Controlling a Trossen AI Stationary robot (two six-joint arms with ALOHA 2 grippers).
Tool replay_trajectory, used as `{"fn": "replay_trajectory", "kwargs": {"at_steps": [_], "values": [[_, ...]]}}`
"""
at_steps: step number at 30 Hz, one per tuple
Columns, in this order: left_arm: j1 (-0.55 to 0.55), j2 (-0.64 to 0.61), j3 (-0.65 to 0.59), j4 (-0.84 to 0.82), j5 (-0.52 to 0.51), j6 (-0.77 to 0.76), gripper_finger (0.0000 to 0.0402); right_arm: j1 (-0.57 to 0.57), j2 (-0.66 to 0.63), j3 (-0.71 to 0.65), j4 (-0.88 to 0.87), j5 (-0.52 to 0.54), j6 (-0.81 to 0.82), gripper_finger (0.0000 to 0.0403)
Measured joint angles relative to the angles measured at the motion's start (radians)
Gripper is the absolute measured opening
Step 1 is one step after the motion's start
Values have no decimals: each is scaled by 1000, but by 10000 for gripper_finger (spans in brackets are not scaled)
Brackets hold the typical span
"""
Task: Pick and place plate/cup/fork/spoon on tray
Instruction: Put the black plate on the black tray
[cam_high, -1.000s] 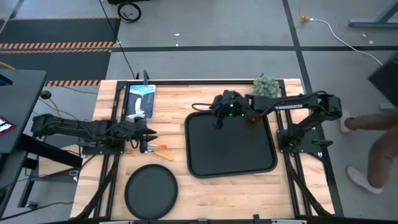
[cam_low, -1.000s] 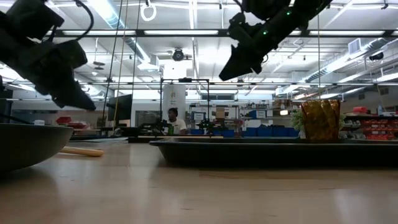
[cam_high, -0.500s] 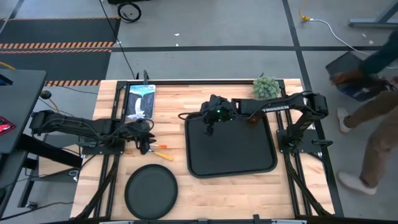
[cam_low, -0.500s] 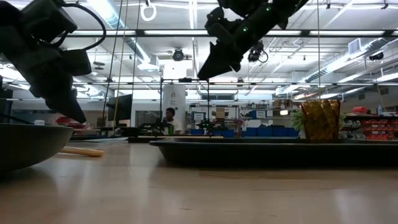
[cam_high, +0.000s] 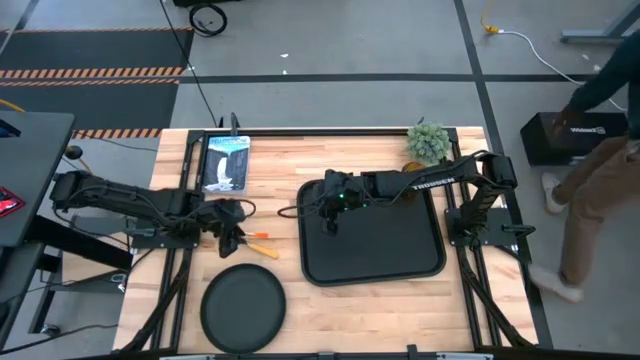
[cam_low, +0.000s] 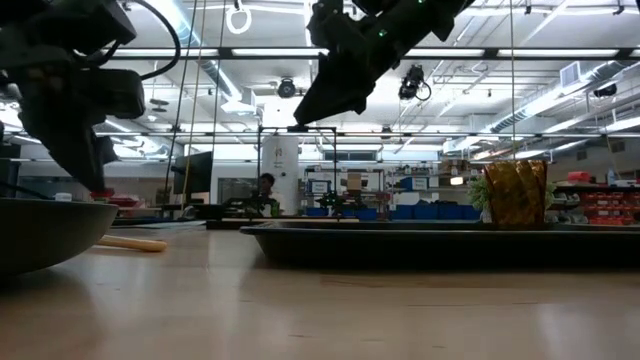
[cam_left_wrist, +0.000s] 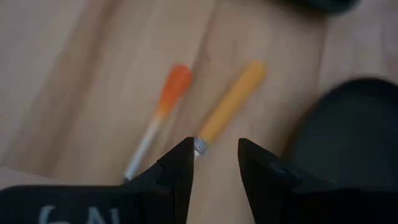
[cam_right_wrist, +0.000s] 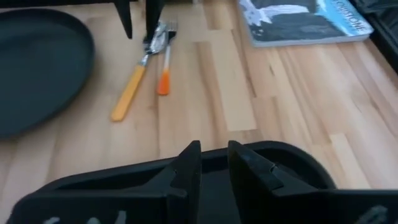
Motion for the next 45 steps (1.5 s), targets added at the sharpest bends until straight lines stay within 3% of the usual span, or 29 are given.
{"fn": "replay_trajectory", "kwargs": {"at_steps": [13, 21, 31, 45], "values": [[-119, 294, 150, -83, 91, -70, 132, 84, 30, 0, 2, 4, 22, 87], [-119, 359, 206, -157, 307, -51, 132, 121, 52, -1, 18, 4, 0, 87], [-111, 363, 188, -197, 318, -48, 132, 126, 55, -1, 57, 4, -21, 87], [-140, 511, 183, -160, 321, -70, 133, 126, 55, -1, 80, 4, -22, 87]]}}
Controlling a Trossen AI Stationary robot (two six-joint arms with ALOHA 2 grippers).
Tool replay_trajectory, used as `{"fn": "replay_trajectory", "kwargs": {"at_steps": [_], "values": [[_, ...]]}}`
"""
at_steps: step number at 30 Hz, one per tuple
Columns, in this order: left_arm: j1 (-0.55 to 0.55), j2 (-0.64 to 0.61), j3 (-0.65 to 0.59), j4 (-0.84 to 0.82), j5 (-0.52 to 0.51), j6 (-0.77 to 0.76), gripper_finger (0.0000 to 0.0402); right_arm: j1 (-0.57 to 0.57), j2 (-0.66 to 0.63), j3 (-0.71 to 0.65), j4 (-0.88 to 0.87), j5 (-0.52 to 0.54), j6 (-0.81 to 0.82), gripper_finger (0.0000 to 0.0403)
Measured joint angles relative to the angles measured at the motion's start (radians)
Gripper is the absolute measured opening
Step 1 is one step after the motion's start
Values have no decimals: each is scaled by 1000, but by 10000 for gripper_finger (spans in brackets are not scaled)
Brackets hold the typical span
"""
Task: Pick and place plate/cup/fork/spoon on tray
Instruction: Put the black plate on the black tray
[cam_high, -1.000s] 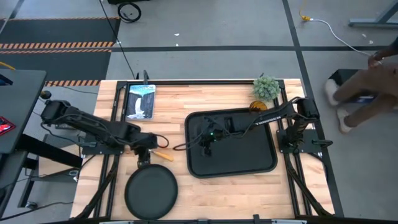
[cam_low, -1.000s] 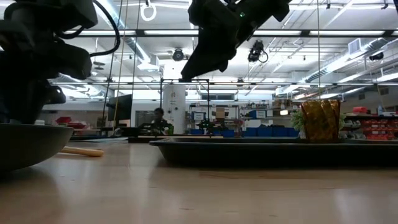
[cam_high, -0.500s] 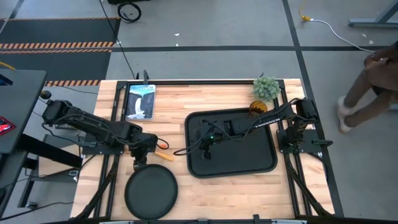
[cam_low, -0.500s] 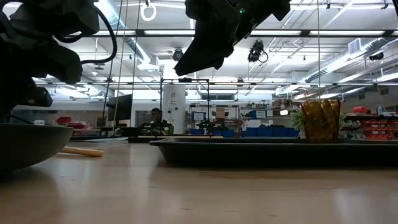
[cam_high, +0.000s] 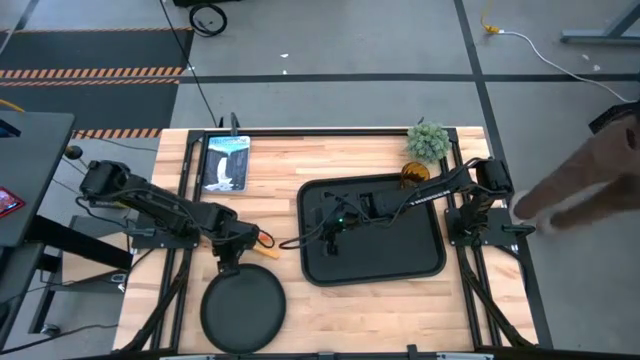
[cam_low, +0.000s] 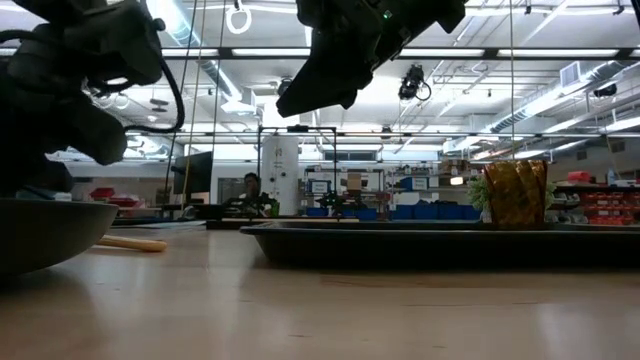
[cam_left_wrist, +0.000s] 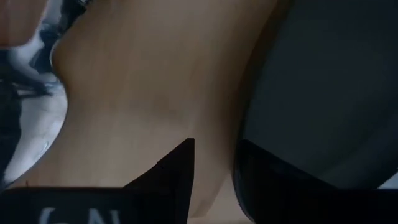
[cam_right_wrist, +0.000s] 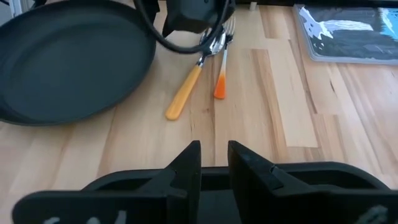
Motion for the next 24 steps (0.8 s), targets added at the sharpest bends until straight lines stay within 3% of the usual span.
{"fn": "replay_trajectory", "kwargs": {"at_steps": [6, 19, 24], "values": [[0, 36, 0, -1, 3, -24, 121, 0, 0, 0, 4, 0, 0, 87], [1, 81, 1, 9, 25, -25, 31, 0, 0, 0, 4, 0, -5, 87], [1, 81, 2, 10, 47, -38, 14, 0, 0, 0, 6, 0, -7, 87]]}}
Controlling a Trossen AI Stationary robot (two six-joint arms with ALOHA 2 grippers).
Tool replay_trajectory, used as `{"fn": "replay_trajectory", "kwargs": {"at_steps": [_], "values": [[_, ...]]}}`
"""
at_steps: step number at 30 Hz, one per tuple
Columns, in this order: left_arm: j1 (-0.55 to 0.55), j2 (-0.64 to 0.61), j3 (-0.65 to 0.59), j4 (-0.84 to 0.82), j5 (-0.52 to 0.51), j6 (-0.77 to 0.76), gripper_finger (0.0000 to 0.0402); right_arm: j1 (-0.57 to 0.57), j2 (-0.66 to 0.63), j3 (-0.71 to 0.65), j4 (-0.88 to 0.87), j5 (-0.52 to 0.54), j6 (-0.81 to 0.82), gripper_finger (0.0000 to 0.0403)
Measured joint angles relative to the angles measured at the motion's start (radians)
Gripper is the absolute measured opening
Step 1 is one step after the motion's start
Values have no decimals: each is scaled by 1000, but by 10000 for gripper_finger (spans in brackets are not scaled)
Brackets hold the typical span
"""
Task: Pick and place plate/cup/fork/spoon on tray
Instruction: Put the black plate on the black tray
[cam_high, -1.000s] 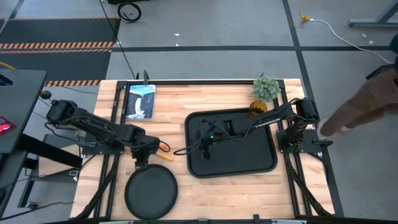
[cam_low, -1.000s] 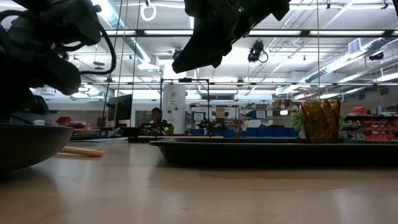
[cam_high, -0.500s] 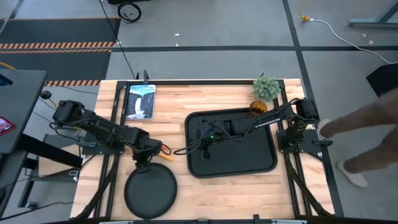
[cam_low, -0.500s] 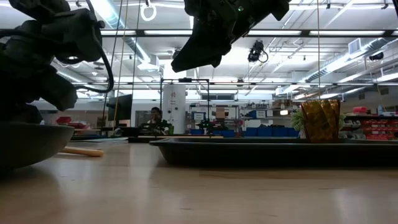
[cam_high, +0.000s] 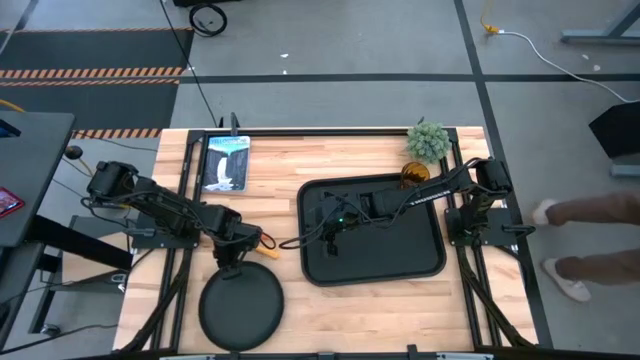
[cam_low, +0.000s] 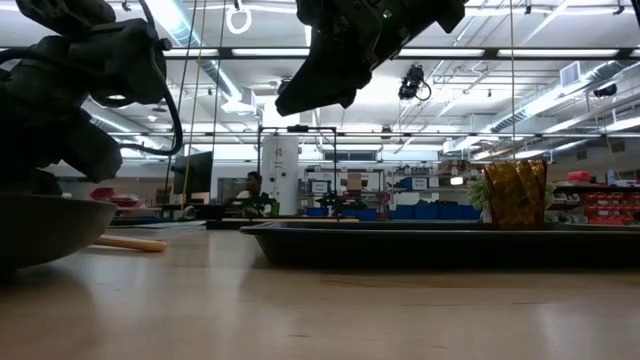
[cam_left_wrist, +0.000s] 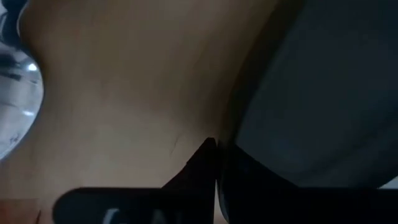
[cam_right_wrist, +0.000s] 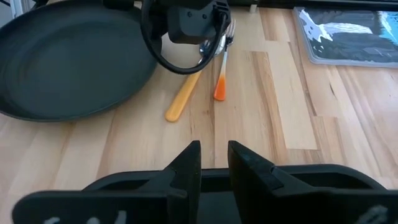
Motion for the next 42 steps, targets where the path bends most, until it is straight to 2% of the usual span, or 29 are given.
{"fn": "replay_trajectory", "kwargs": {"at_steps": [8, 12, 18, 26, 33, 42], "values": [[2, 2, 51, -40, -16, -9, 13, -2, -5, -1, -33, 0, -9, 87], [19, 2, 115, -130, -26, 30, 13, -14, -23, -1, -66, 0, -23, 87], [99, 2, 218, -243, -33, 114, 13, -46, -80, -1, -136, -12, -27, 87], [234, 28, 363, -263, -80, 219, 12, -75, -214, -1, -254, -36, -78, 87], [313, 221, 598, -363, -160, 392, 12, -140, -345, 0, -345, -41, -102, 87], [439, 569, 1013, -543, -191, 582, 12, -233, -460, 0, -458, -62, -104, 87]]}}
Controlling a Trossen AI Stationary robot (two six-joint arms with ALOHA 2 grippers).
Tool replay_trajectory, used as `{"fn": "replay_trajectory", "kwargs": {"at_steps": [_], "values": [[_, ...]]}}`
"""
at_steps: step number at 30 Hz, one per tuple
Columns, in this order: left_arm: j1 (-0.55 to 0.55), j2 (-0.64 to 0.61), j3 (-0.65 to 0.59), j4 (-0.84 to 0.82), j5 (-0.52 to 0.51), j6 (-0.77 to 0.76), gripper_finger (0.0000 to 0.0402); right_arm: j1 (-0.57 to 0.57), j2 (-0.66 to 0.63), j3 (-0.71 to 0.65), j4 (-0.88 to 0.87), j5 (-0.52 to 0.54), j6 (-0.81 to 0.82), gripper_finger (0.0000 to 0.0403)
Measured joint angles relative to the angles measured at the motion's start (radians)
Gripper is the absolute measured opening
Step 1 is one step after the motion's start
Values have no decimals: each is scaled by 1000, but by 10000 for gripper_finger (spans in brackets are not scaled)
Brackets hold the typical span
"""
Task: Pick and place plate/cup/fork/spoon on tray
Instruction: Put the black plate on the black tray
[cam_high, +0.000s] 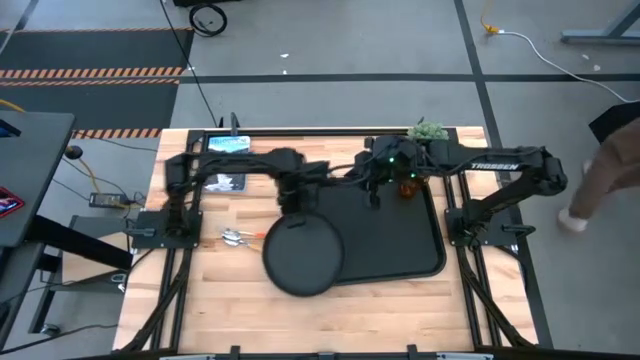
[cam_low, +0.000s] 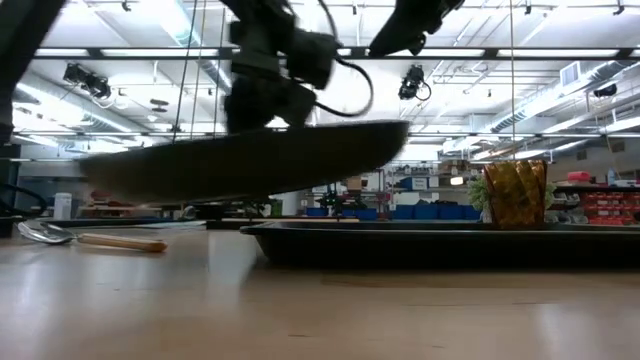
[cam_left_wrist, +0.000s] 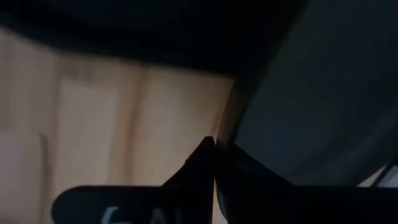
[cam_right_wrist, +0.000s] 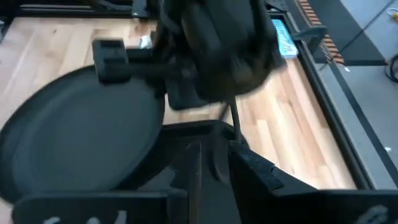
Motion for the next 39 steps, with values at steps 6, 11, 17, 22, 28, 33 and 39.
{"fn": "replay_trajectory", "kwargs": {"at_steps": [6, 11, 17, 22, 28, 33, 39], "values": [[59, 180, 275, -72, -22, 41, 12, -45, -43, 0, -43, -2, -8, 87], [81, 284, 420, -65, -54, 55, 13, -64, -86, 0, -53, -2, -8, 87], [74, 351, 469, 26, -65, 54, 13, -81, -126, 0, -71, -2, -17, 87], [57, 375, 469, 53, -62, 57, 14, -82, -133, 0, -72, -2, -16, 87], [30, 384, 469, 151, -75, 59, 42, -82, -133, 0, -72, -2, -8, 87], [9, 384, 469, 222, -75, 66, 84, -81, -133, 0, -73, -2, -1, 87], [0, 352, 467, 136, -117, 150, 126, -74, -133, 0, -84, 0, 7, 87]]}}
